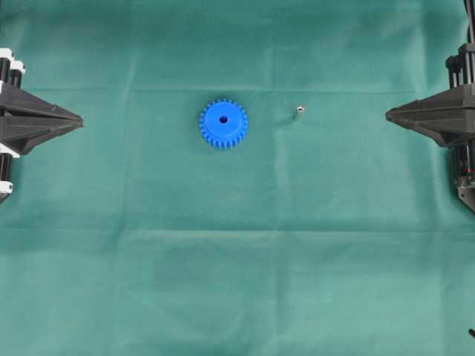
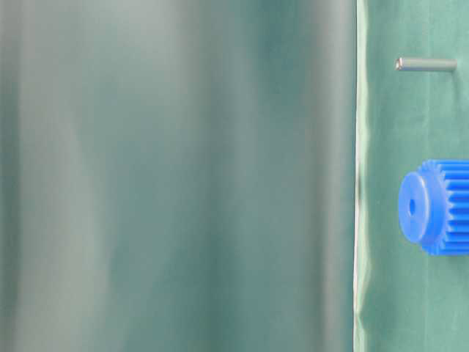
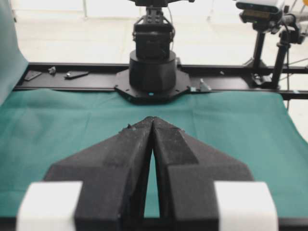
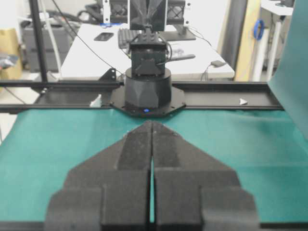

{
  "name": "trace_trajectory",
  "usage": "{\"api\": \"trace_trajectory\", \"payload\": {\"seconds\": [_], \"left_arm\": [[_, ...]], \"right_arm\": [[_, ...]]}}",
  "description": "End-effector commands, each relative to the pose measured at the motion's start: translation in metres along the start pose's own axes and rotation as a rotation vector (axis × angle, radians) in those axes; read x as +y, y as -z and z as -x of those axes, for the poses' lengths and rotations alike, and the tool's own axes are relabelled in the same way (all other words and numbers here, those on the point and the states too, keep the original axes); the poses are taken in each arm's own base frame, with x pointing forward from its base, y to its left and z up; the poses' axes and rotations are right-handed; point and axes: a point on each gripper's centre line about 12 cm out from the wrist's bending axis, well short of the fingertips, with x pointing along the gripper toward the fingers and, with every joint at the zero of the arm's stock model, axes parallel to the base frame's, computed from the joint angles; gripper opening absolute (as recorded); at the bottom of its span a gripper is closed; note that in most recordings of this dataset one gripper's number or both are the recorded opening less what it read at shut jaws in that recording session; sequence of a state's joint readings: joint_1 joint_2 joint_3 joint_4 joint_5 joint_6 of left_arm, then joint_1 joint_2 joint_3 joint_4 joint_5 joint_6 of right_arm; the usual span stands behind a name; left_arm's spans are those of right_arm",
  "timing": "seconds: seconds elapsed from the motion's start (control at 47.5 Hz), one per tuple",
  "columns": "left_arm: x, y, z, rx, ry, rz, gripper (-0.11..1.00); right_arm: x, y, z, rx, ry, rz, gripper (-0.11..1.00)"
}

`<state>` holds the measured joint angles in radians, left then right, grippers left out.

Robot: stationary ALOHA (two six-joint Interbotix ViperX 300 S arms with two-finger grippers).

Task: Insert the shaft placed at a random location into the center hole of the medium gear at another random location.
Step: 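Move the right gripper open over the silver shaft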

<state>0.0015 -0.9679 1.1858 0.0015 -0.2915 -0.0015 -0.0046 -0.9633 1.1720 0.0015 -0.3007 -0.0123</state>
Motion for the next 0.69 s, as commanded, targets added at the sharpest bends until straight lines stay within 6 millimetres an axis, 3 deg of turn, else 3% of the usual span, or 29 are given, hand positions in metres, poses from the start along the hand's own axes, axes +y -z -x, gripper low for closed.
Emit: {"api": "trace_trajectory", "payload": {"seconds": [0.0,0.274,0.463,0.547,0.673], "left_arm": [[0.0,-0.012,-0.005,-0.017,0.003,-0.009,0.0],[-0.001,-0.011,-0.004,-0.005,0.005,-0.007,0.0],[0.0,-0.011,-0.004,-0.003,0.002,-0.012,0.0],[0.001,-0.01,-0.004,-0.002,-0.001,-0.014,0.0],[0.001,-0.009,-0.004,0.002,-0.003,-0.014,0.0]], "right_arm": [[0.0,-0.005,-0.003,-0.003,0.0,0.0,0.01],[-0.006,-0.003,-0.005,0.036,0.029,0.005,0.01],[-0.017,0.013,-0.01,0.103,0.082,0.014,0.02],[-0.025,0.024,-0.014,0.146,0.115,0.007,0.14],[-0.036,0.045,-0.021,0.209,0.16,0.004,0.5]]}}
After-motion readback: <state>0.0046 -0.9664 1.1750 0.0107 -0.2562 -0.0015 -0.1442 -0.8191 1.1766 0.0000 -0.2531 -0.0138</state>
